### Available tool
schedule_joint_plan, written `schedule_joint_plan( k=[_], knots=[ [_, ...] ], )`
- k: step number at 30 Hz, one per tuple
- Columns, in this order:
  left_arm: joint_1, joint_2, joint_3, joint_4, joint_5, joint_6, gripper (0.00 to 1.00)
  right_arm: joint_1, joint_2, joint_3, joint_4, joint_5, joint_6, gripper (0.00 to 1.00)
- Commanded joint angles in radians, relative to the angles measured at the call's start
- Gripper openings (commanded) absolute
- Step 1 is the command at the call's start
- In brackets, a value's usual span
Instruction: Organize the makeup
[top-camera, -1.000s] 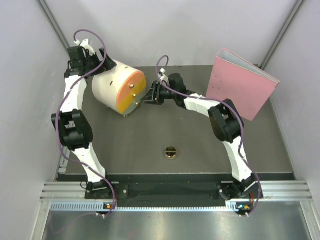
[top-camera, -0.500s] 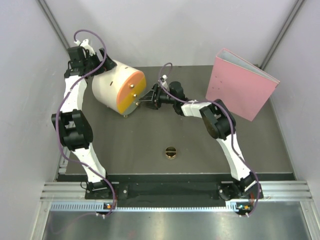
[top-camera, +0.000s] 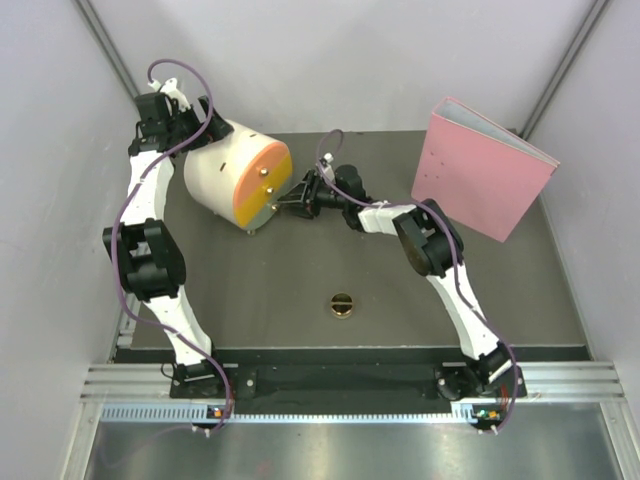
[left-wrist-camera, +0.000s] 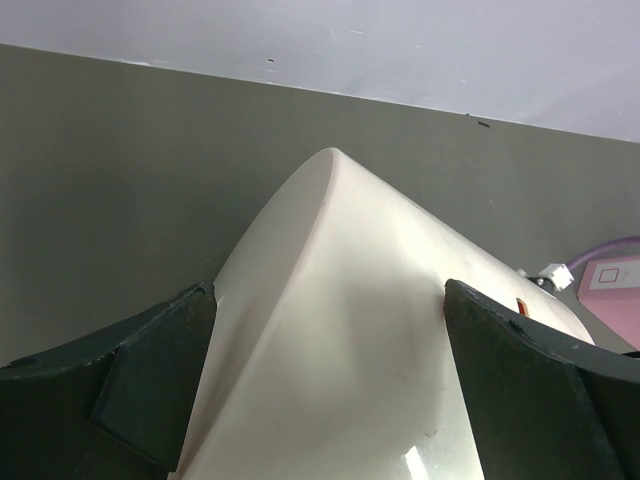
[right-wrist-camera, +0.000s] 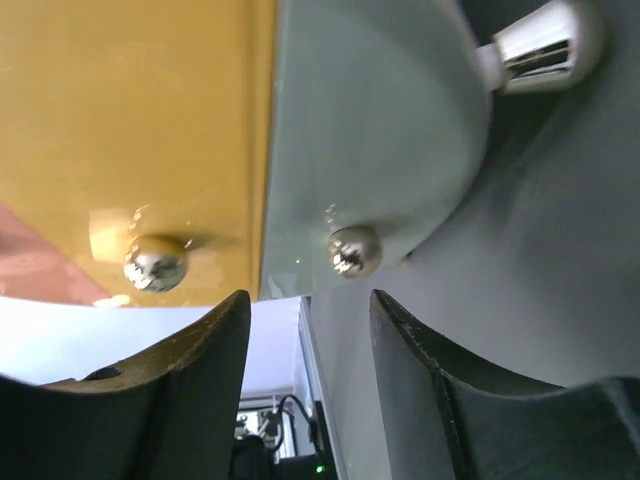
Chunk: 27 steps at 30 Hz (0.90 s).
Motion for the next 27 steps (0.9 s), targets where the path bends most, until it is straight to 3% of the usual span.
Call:
schedule_joint_plan(
  k=[1, 21, 23, 27],
  knots=[
    [-0.018, 0.012, -0.03, -0.141, 0.006, 0.042, 0.99, 0.021, 0.039, 0.078, -0.021, 0.028, -0.014, 0.5],
    [-0.018, -0.009, -0.059, -0.138, 0.011, 0.044, 0.99, 0.047, 0.138, 0.197, -0.058, 0.069, 0.019, 0.44],
    [-0.018, -0.013, -0.059, -0.138, 0.009, 0.045, 0.99, 0.047, 0.145, 0.208, -0.058, 0.071, 0.026, 0.41],
    [-0.018, -0.013, -0.059, -0.138, 0.008, 0.045, 0.99, 0.049, 0.153, 0.224, -0.047, 0.06, 0.036, 0.23]
  ],
)
